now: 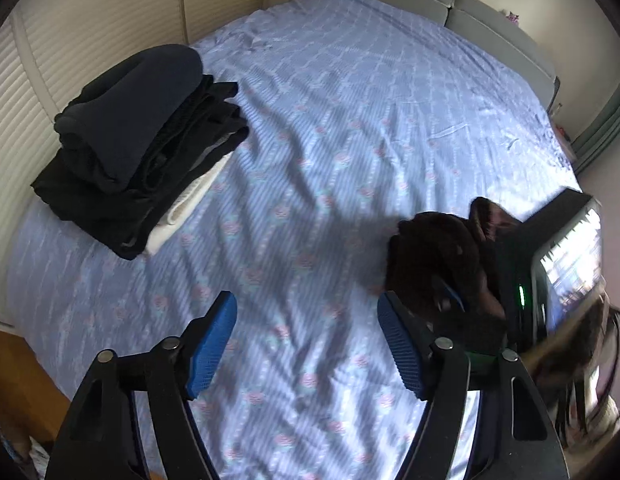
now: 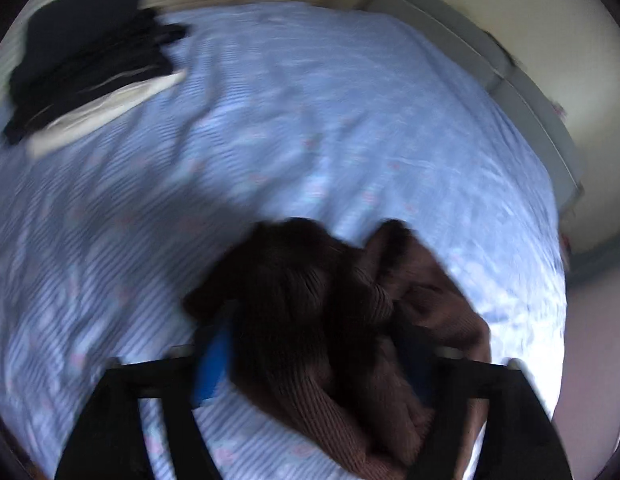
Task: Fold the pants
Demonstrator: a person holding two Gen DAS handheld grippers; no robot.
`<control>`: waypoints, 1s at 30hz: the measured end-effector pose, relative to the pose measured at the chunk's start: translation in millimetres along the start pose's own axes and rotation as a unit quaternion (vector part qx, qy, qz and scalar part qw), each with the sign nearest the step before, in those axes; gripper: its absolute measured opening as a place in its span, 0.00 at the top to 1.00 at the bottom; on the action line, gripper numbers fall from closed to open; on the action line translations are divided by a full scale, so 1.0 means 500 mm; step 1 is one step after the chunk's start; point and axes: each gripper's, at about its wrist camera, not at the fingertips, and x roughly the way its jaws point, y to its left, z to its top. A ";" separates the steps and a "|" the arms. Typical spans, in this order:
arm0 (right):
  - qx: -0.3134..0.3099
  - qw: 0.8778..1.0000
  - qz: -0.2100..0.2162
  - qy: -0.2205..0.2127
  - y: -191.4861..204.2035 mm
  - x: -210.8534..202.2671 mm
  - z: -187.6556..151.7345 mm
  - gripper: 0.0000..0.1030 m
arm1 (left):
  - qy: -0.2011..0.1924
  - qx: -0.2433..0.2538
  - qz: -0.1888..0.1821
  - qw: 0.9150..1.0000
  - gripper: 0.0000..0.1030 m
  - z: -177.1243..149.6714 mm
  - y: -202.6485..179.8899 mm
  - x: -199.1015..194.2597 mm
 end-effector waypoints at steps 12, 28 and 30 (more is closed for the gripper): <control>0.094 0.990 0.069 -0.074 -0.093 -0.232 -0.148 0.23 | 0.000 0.056 -0.037 0.998 0.22 0.003 -0.058 -0.018; 0.440 0.891 0.107 0.049 -0.421 -0.063 -0.470 0.23 | 0.098 -0.044 -0.113 0.988 0.24 0.041 -0.295 0.193; 0.442 0.887 0.126 0.053 -0.410 -0.056 -0.481 0.23 | 0.094 -0.041 -0.092 0.990 0.34 0.045 -0.302 0.201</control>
